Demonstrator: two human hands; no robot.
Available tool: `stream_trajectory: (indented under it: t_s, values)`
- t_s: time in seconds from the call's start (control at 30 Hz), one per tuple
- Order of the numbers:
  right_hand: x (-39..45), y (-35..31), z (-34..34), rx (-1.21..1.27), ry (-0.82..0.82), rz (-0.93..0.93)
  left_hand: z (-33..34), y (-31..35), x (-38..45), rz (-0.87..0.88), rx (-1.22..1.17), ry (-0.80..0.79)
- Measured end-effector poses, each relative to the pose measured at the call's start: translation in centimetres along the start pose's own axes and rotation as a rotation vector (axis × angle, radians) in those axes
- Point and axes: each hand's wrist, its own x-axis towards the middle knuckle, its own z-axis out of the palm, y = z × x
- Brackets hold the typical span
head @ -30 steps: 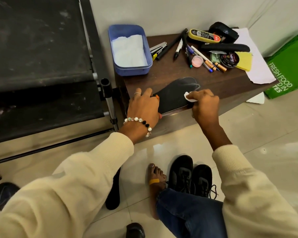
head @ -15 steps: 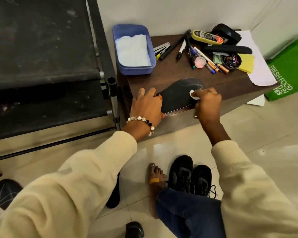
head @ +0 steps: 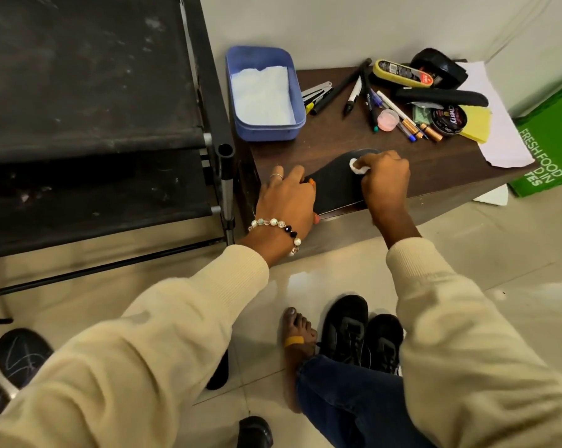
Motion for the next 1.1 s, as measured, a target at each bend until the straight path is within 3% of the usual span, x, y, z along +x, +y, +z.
stream_trajectory:
  t_s: [0.23,0.6,0.87,1.1]
  values:
    - [-4.3,1.1,1.7,0.054,0.082,-0.15,0.0,0.0,0.0,0.001,-0.012,0.005]
    - [2.1,-1.4,1.1,0.043,0.078,-0.011,-0.5,-0.2,0.1,0.007,-0.043,-0.022]
    - [-1.2,-0.9,2.3,0.062,0.064,-0.062,-0.5,-0.2,0.1,0.006,-0.045,-0.024]
    - [2.1,-1.2,1.3,-0.021,0.047,-0.038,-0.5,-0.6,0.2,0.033,-0.024,-0.029]
